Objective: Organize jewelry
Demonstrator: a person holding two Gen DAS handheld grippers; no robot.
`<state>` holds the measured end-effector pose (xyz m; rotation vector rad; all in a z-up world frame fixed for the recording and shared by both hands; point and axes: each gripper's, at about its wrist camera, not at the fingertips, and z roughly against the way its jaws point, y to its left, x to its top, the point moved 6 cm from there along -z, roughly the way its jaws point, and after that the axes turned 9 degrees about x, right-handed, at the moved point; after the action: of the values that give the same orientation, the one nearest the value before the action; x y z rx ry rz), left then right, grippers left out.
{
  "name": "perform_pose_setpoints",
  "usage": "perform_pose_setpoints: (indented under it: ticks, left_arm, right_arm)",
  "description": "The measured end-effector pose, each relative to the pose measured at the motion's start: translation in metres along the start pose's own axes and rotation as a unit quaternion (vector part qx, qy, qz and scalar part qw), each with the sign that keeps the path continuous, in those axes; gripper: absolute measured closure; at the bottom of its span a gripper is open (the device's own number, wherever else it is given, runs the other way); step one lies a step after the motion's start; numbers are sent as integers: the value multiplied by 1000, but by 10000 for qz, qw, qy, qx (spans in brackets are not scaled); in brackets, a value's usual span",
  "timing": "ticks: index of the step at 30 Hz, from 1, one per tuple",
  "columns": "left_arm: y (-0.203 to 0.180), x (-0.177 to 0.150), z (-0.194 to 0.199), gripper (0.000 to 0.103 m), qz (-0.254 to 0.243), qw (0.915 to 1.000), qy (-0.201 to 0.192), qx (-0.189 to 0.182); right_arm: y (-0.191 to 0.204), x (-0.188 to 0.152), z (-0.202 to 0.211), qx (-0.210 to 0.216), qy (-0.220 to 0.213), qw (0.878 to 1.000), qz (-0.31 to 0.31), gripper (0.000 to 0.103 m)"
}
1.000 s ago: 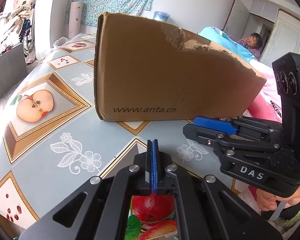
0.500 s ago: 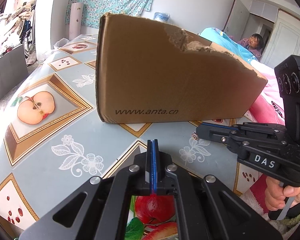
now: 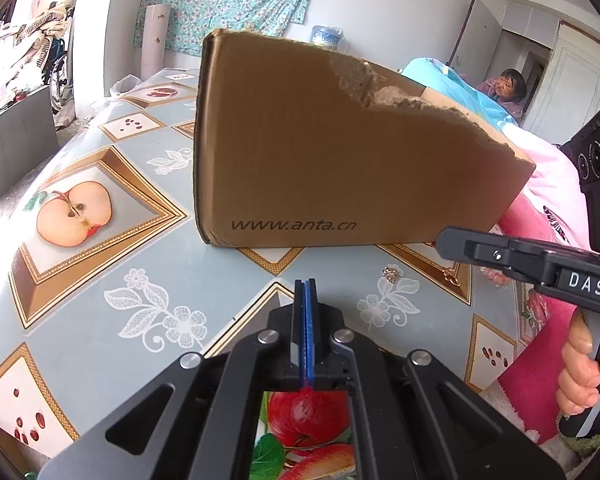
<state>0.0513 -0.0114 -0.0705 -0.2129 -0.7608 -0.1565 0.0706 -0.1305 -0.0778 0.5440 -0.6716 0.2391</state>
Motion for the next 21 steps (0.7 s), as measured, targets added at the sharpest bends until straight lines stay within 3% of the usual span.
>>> perform_pose_setpoints:
  ticks: [3, 5, 13, 15, 17, 21]
  left_arm:
    - [0, 0, 0, 103, -32, 10000, 2, 16]
    - [-1, -1, 0, 103, -55, 10000, 8, 24]
    - [0, 0, -2, 103, -40, 10000, 8, 30]
    - [0, 0, -2, 103, -38, 10000, -1, 23]
    - [1, 0, -3, 103, -36, 10000, -9, 17]
    - [2, 0, -4, 103, -2, 10000, -24, -4]
  right_arm:
    - [6, -4, -10, -165, 214, 9990, 369, 94]
    - [11, -6, -16, -332, 263, 9965, 715, 79]
    - [14, -2, -36, -550, 644, 9846, 1528, 81]
    - [17, -3, -38, -557, 696, 9810, 1723, 84]
    - [20, -5, -39, -512, 770, 9794, 1796, 101]
    - [20, -4, -38, -389, 773, 9830, 1621, 102]
